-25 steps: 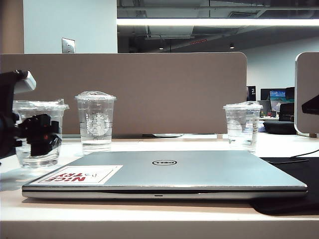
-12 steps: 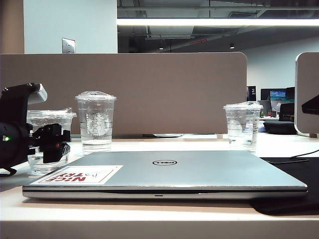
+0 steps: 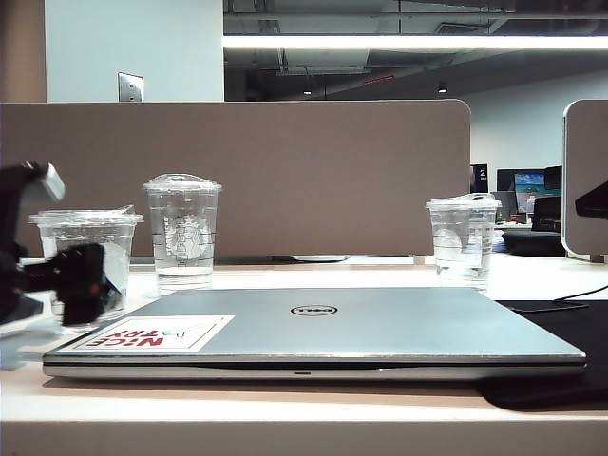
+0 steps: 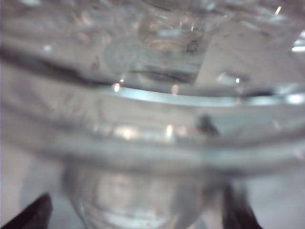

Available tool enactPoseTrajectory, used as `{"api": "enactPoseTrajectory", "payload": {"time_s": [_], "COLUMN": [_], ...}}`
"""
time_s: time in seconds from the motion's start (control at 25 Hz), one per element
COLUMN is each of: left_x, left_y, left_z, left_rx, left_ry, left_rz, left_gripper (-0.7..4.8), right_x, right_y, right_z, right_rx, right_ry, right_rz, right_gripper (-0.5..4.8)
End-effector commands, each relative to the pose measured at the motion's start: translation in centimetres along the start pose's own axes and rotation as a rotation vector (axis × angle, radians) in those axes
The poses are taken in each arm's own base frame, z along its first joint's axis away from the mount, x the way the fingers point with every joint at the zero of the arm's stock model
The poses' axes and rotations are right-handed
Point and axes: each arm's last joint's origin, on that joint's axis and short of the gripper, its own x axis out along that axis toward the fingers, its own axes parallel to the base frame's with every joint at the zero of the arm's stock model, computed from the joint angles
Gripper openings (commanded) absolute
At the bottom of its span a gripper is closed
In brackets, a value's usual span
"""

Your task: Pick up the coffee cup on the middle and place it on the left side of the laptop.

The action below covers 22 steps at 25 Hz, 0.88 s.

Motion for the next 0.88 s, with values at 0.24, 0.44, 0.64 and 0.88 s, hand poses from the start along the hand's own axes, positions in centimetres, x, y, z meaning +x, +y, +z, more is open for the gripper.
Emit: {"api": "enactPoseTrajectory", "payload": {"time_s": [0.24, 0.44, 0.64, 0.88], "left_x": [-5.5, -6.3, -7.9, -10.0], "left_y": [0.2, -0.1, -0.3, -0.4], "left_z": [1.1, 3.5, 6.3, 8.5], "left_rx": [0.011, 0.008, -0.002, 0.031], "left_ry": [-0.081, -0.241, -0.451, -0.608], "left_rz": [-0.006, -0.05, -0.061, -0.054], "left_gripper": [4.67, -0.02, -0.06, -0.06], "right_x": [0.0, 0.0, -0.1, -1.3], "right_y": [0.0, 0.0, -0.7, -3.0], "right_z": [0.0, 0.1, 0.1, 0.9], "right_rx": [-0.004, -0.004, 0.008, 0.029], "right_ry": [-0.015, -0.017, -0.02, -0.138], "right_rz": [0.003, 0.0, -0.053, -0.282], "right_gripper": [-0.05, -0.05, -0.05, -0.05]}}
